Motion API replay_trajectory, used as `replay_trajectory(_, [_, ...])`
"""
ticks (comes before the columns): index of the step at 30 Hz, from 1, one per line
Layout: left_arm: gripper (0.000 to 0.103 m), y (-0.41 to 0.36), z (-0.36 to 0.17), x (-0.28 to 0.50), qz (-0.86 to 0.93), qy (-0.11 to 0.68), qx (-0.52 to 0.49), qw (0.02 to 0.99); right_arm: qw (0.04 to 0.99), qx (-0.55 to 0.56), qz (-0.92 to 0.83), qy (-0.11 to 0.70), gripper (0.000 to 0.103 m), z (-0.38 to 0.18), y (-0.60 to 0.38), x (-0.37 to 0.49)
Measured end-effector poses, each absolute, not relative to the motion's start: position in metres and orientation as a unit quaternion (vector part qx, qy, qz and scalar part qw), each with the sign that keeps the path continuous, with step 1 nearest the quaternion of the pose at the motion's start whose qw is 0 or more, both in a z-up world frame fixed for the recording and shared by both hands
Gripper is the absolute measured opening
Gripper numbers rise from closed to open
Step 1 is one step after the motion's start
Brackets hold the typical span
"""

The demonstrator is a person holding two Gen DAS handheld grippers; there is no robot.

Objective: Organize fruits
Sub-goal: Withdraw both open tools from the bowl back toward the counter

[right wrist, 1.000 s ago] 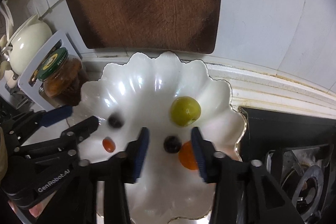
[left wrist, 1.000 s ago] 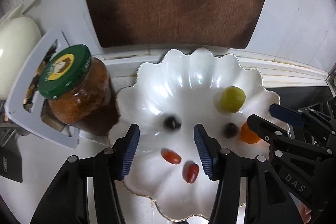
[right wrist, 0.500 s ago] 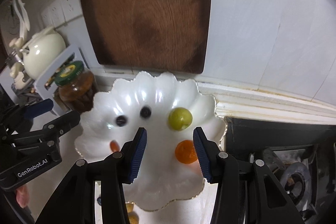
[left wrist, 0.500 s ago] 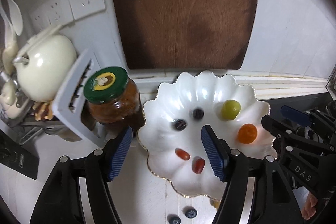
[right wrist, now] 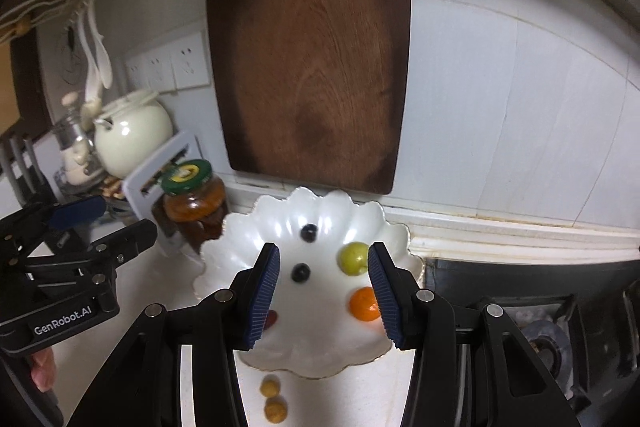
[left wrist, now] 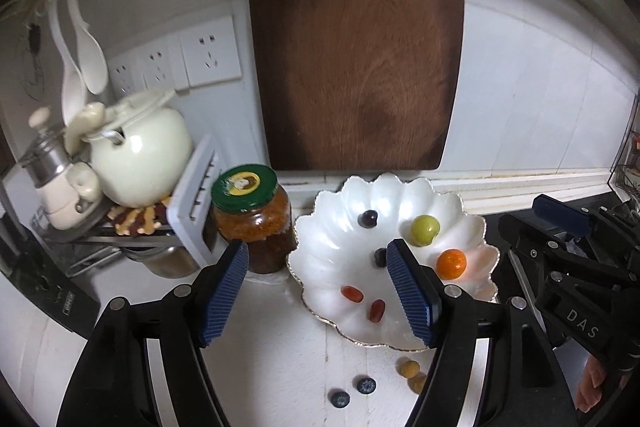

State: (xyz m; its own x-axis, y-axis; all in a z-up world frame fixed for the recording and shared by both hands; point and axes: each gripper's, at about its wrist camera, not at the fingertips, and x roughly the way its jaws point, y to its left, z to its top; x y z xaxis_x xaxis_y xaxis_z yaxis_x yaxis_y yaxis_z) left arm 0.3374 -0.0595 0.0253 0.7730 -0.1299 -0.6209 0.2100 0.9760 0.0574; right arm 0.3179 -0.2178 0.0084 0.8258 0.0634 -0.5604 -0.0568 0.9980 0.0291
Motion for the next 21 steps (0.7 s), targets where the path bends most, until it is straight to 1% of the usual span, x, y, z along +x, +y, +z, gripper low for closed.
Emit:
replay_trajectory(10, [0.074,-0.047,0.039,0.291,-0.086,0.283,0.074,0.952,0.963,0.009,0.052,0.266,0.047,0.015,-0.209,0.284])
replay_trajectory(21, [0.074,-0.035,0.030,0.253,-0.078,0.275,0.077,0.955,0.963,-0.014,0.056,0.262,0.047,0.000,-0.204,0.247])
